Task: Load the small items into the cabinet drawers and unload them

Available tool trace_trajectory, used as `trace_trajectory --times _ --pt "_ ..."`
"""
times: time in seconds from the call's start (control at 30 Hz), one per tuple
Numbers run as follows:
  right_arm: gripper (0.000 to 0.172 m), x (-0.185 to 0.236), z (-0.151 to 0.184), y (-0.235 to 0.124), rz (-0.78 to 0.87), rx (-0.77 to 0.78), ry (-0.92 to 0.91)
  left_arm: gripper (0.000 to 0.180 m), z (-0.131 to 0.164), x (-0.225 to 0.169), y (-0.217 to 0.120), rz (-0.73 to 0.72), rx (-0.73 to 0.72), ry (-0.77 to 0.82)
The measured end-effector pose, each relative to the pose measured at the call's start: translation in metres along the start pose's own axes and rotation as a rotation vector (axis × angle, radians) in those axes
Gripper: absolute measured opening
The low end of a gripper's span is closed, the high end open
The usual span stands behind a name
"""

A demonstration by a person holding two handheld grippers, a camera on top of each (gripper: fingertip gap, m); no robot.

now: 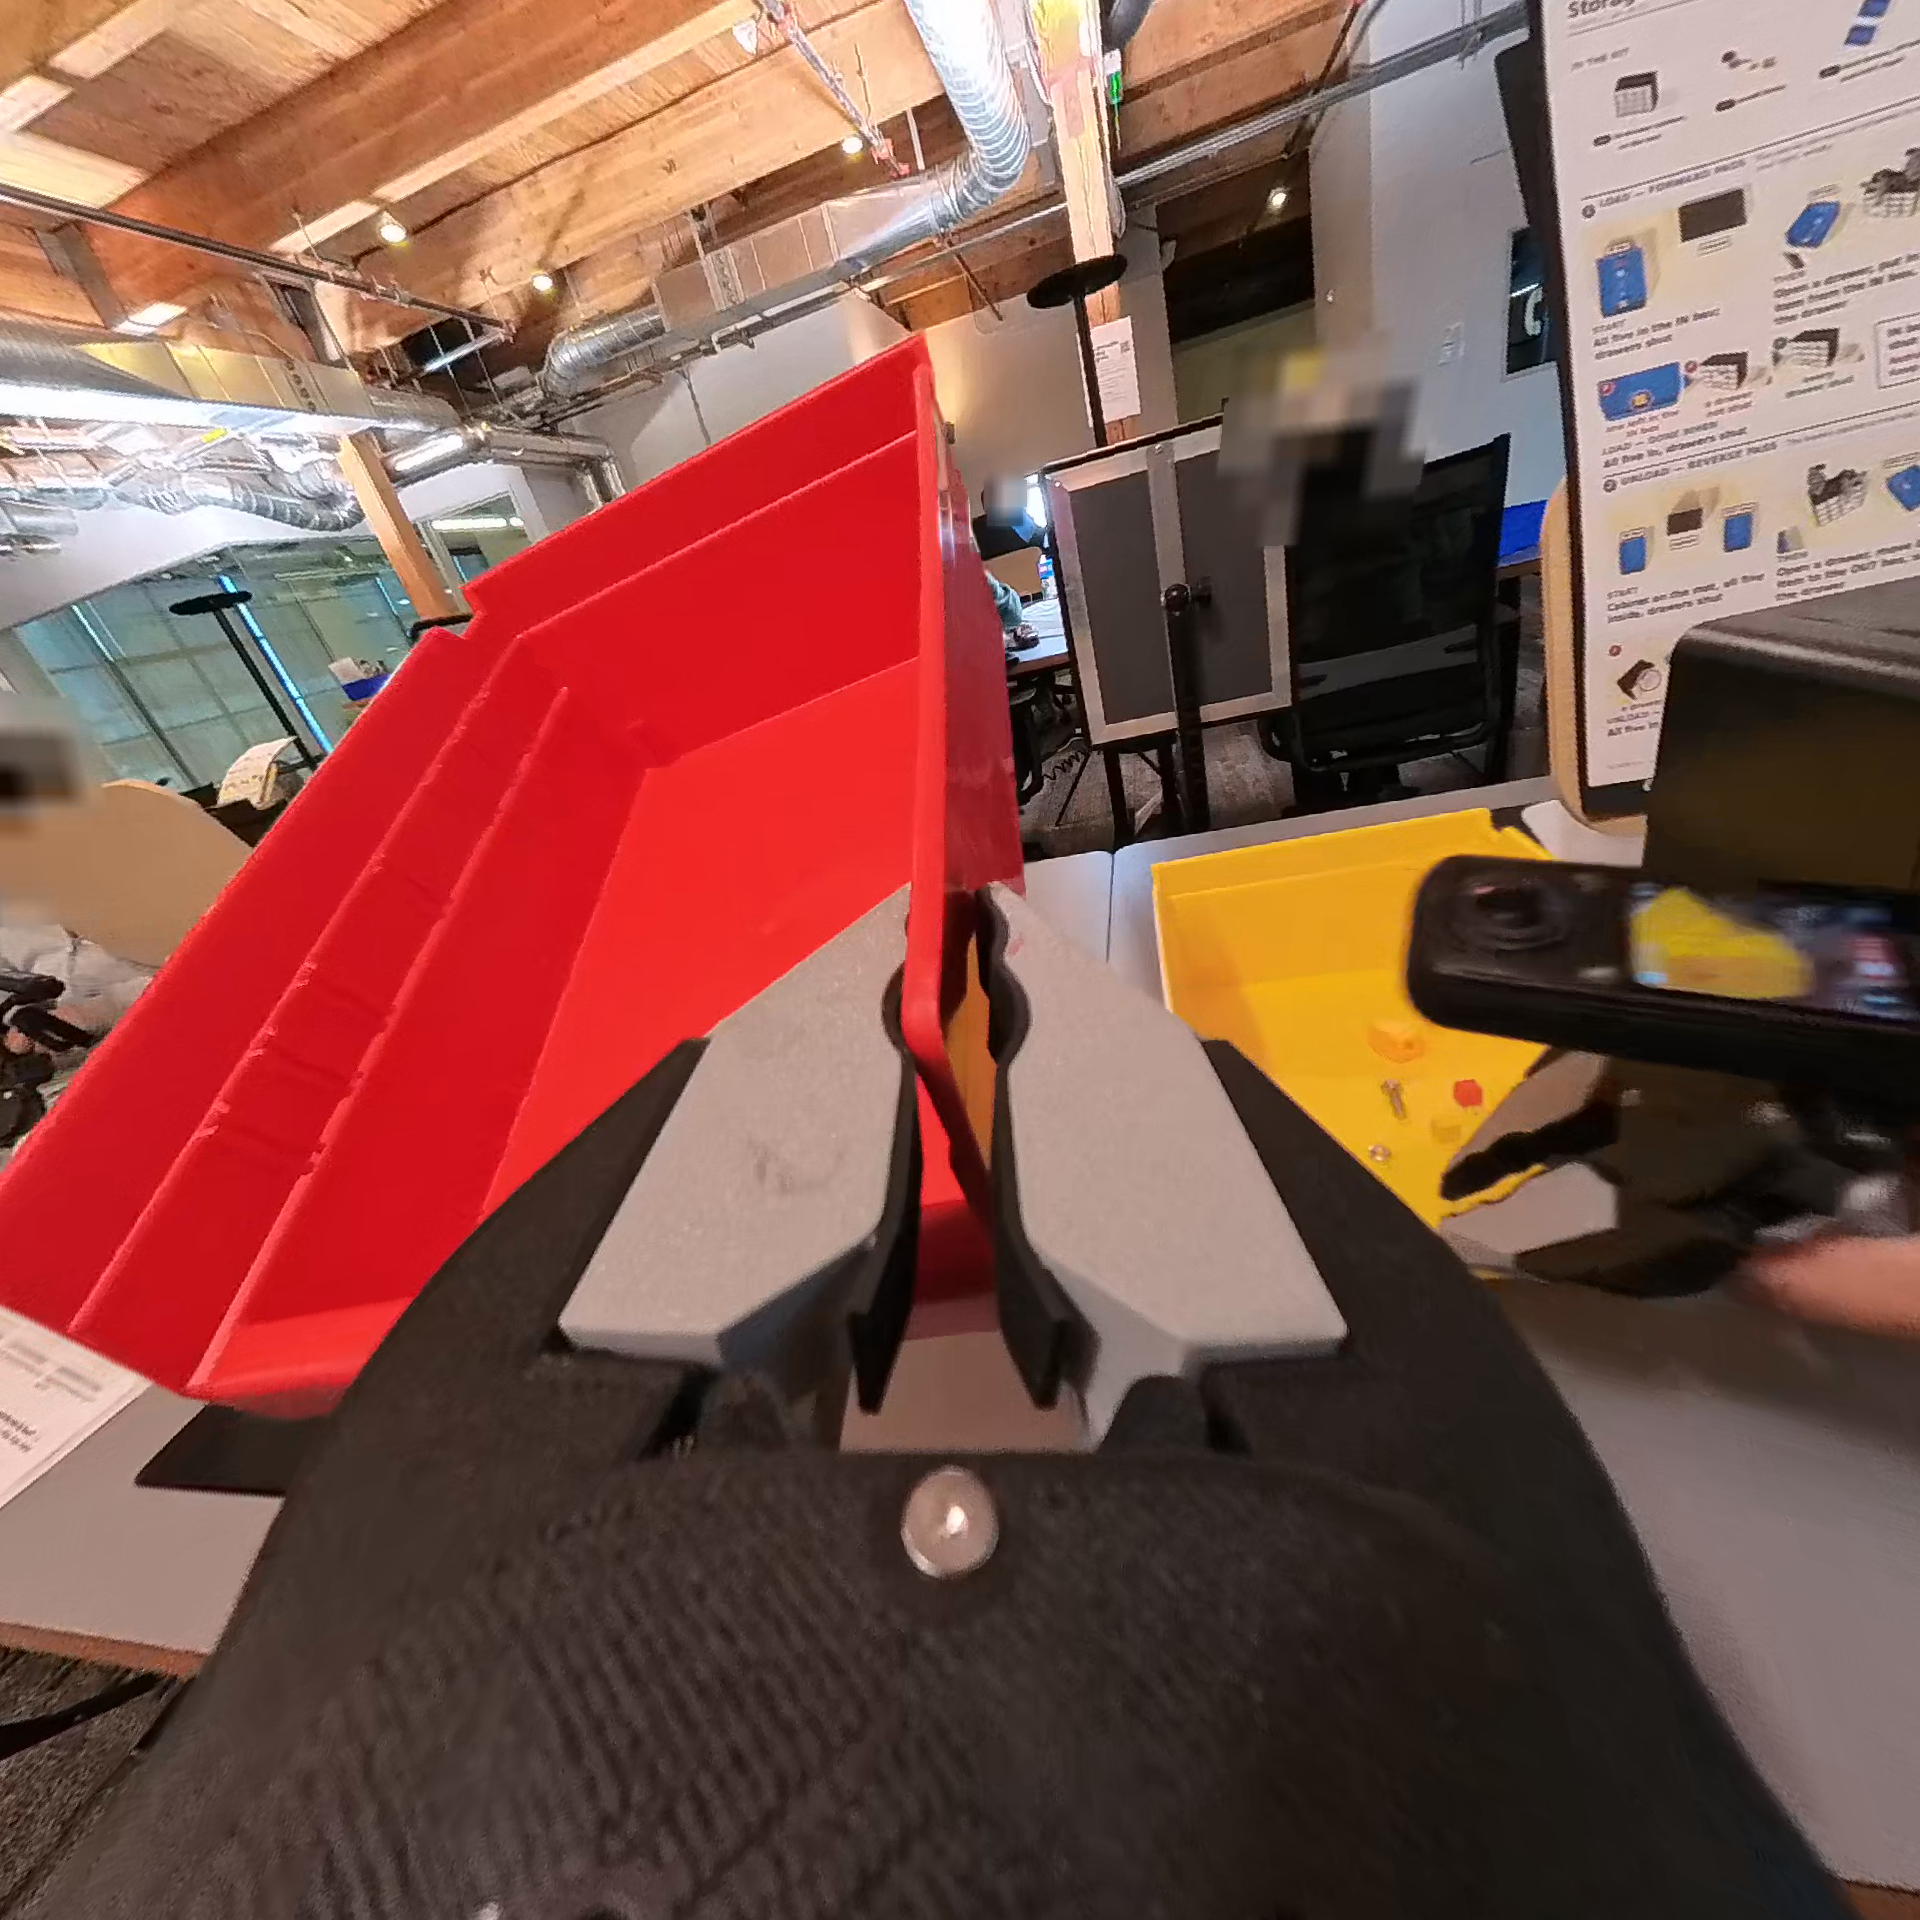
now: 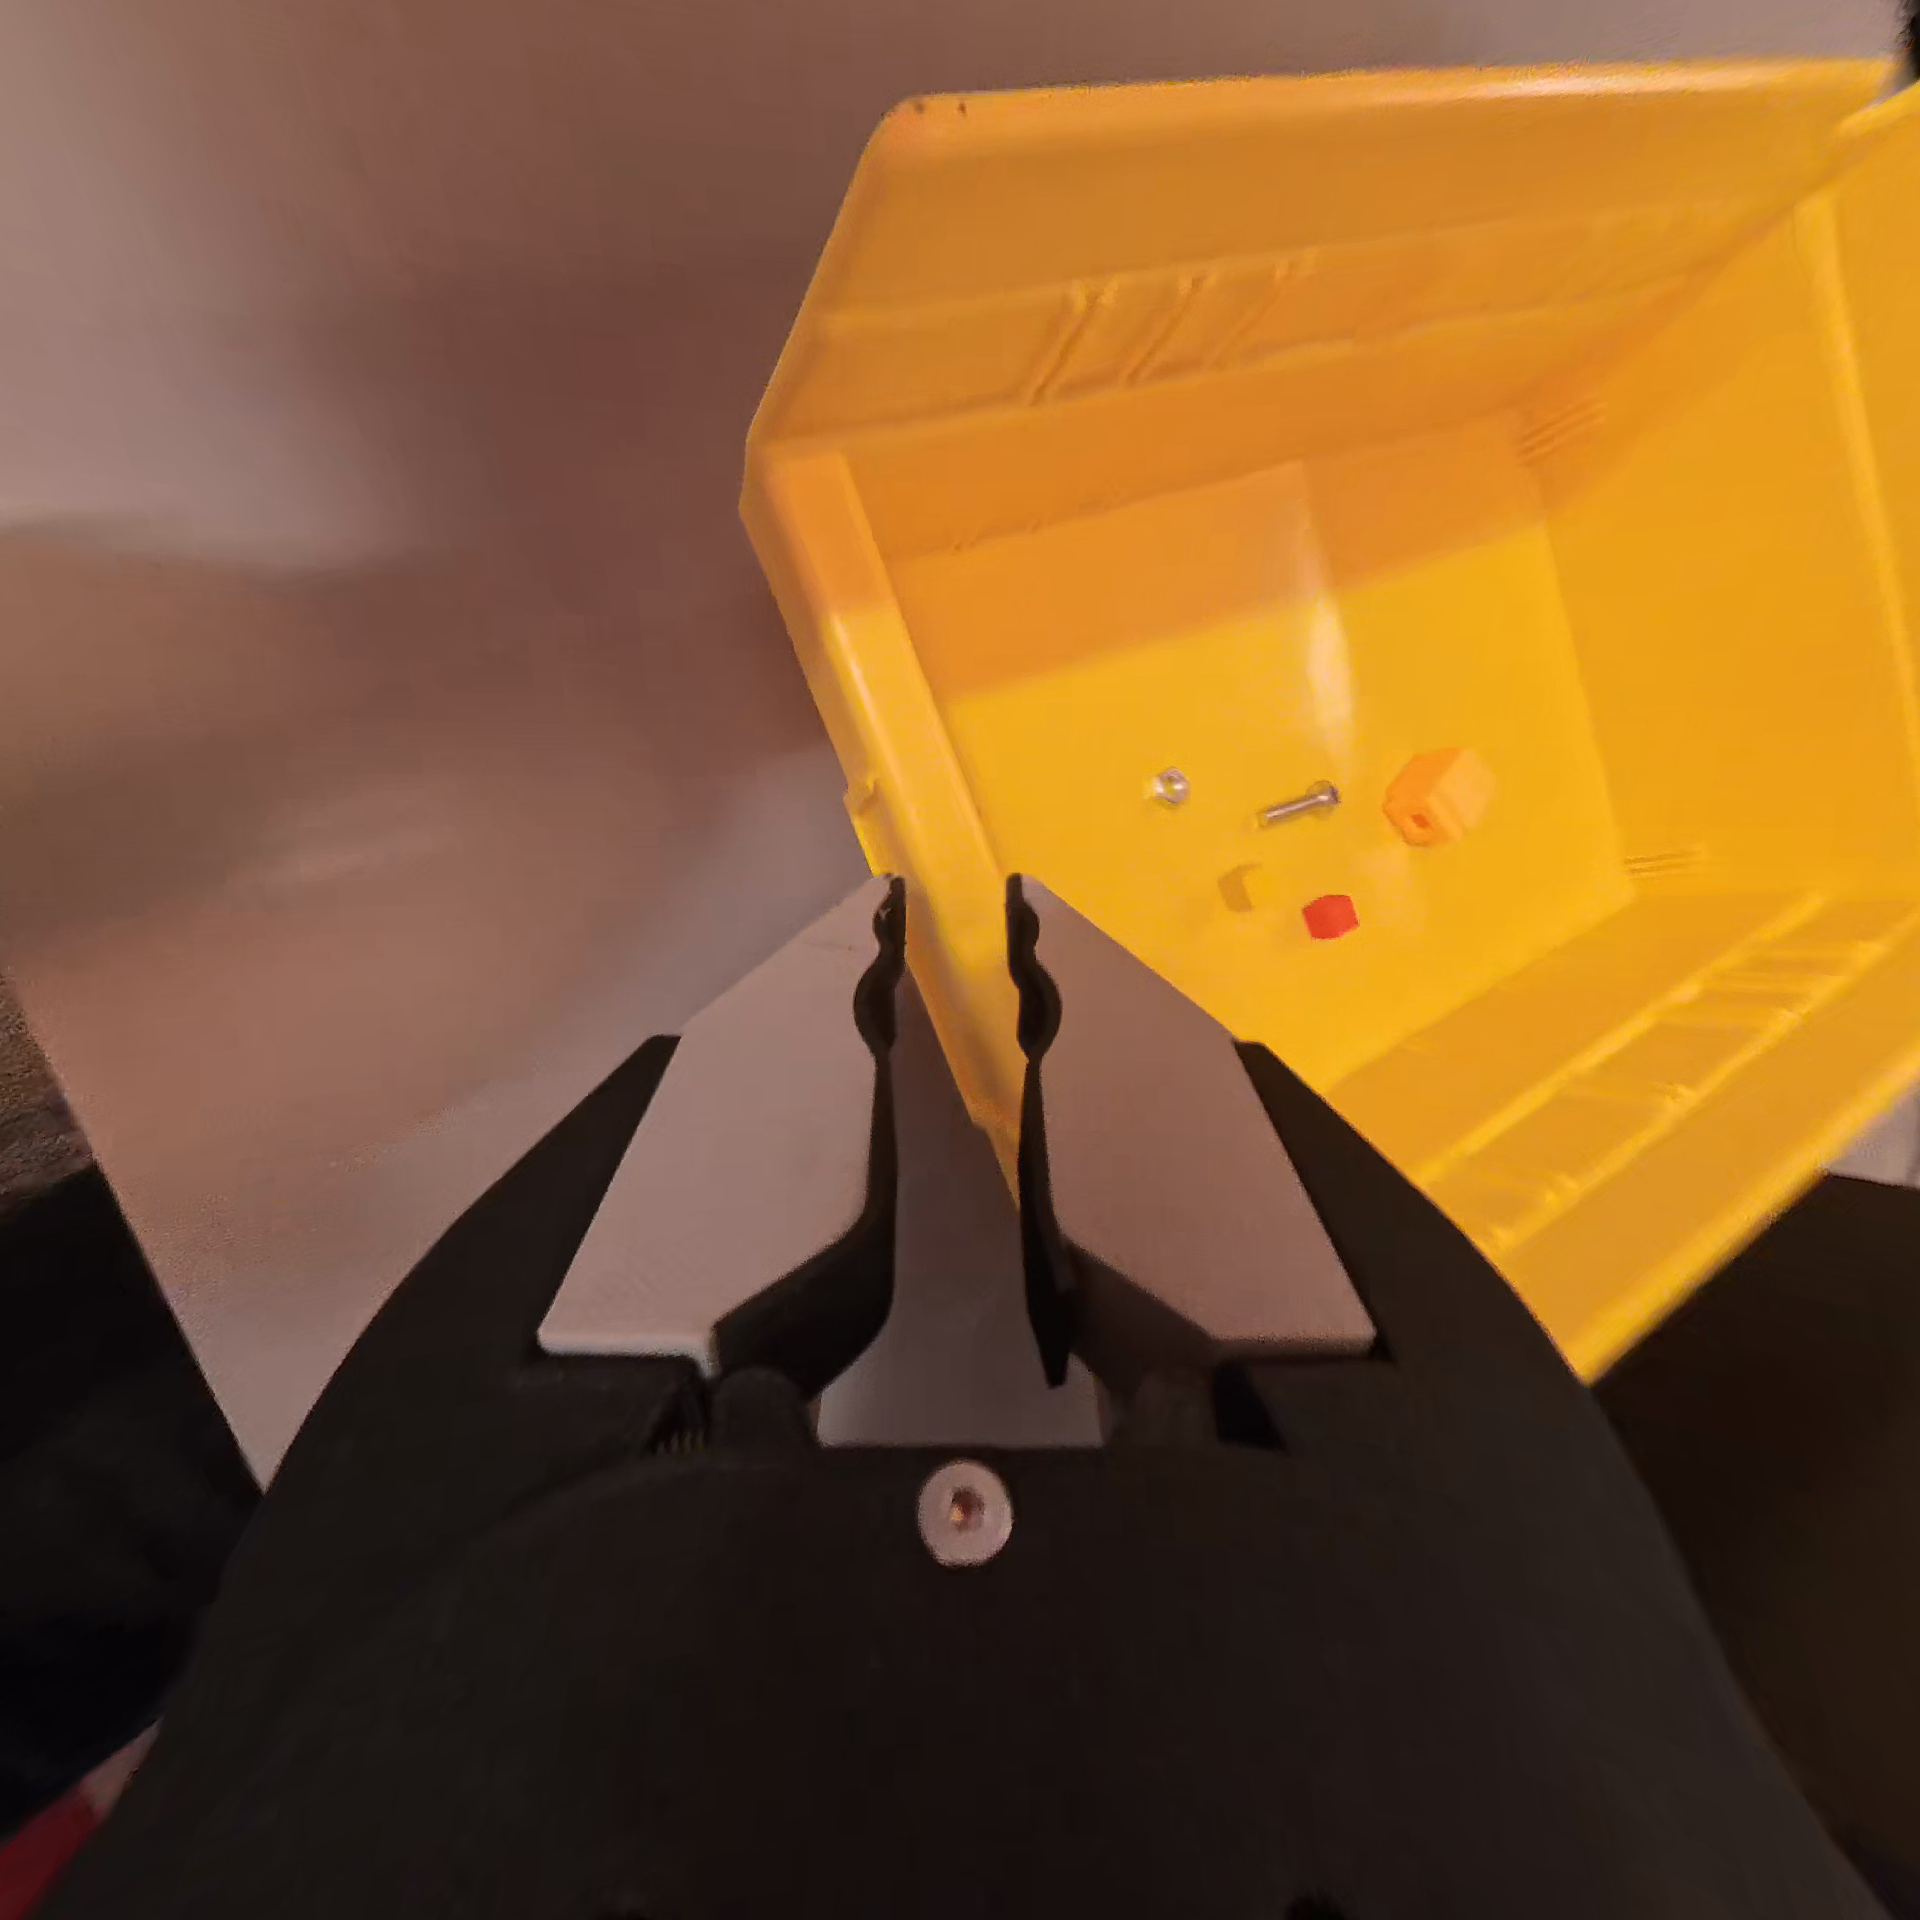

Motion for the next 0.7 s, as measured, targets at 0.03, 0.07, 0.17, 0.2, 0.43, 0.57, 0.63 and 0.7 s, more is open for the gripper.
trace_trajectory --times 0.03,0.07,0.17,0.2,0.43,0.57,0.63,0.7 --pt "0.017 0.001 0.007 -0.012 0.016 -0.044 -0.011 0.003 -0.001 -0.001 0.000 0.004 -0.009 -0.002" --pt "0.018 0.002 0.016 -0.027 0.018 -0.083 -0.015 0.003 -0.002 -0.003 0.000 0.009 -0.019 -0.004" --pt "0.019 0.010 0.059 -0.081 -0.078 -0.176 0.006 0.003 -0.009 -0.012 -0.002 0.031 -0.055 0.003" --pt "0.020 0.010 0.078 -0.101 -0.105 -0.204 0.027 0.003 -0.013 -0.016 -0.005 0.048 -0.069 0.005" --pt "0.018 -0.032 0.256 -0.220 -0.010 -0.231 0.265 0.003 -0.059 -0.066 -0.049 0.277 -0.217 0.022" --pt "0.017 -0.056 0.361 -0.280 0.139 -0.222 0.461 0.003 -0.094 -0.133 -0.078 0.433 -0.322 0.080" --pt "0.017 -0.062 0.402 -0.312 0.211 -0.258 0.565 0.002 -0.119 -0.172 -0.088 0.530 -0.361 0.099" --pt "0.016 -0.062 0.433 -0.339 0.251 -0.326 0.638 0.003 -0.145 -0.216 -0.095 0.639 -0.411 0.115"
Point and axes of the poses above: each gripper's, where its closed fingertips meet, y out along the fingers, z out of its underside, x = y × z across the jaws, the point moved 9 cm from there along -y, back along the fingers, and after that the axes turned 5 degrees about -z, right-handed, at the moved point
